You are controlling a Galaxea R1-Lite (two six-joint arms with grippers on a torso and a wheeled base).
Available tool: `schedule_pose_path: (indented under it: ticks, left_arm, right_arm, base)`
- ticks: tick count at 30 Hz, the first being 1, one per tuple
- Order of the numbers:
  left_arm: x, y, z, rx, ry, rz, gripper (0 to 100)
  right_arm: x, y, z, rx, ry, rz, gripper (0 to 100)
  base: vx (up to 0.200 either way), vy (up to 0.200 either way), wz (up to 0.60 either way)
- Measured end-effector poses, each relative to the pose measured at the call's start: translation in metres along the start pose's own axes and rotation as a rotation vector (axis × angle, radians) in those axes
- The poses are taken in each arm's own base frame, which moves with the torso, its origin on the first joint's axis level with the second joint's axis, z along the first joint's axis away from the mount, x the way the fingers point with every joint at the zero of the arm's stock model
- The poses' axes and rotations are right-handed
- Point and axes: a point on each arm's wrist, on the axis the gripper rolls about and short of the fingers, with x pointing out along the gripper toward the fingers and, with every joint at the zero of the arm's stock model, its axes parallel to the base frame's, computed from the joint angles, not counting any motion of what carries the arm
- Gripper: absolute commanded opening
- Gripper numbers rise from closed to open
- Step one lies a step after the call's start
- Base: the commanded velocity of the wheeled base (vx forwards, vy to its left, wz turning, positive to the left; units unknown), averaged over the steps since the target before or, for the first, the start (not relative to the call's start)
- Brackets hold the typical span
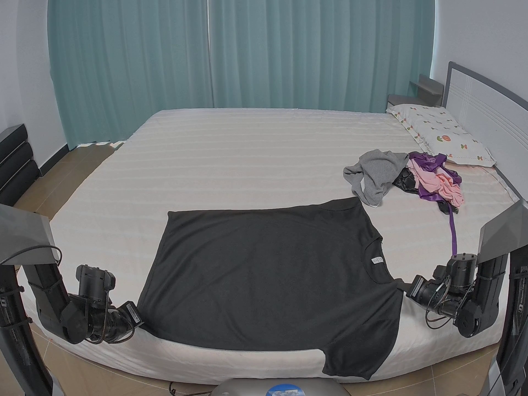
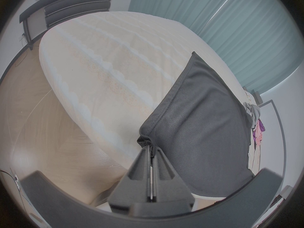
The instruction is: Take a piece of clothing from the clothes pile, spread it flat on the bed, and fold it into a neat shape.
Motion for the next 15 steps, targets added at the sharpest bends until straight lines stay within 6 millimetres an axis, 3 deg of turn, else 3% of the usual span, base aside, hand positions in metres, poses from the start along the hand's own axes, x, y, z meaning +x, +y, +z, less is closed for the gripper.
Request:
schedule_pose_path:
  ticks: [15]
  left_arm:
    - [0.001,-0.002,0.002,-0.013,-0.009,-0.007,0]
  right_arm:
    - [0.04,0.016,0.041,-0.012,-0.023,0.011,0]
  base:
    - [0.0,0.0,0.0]
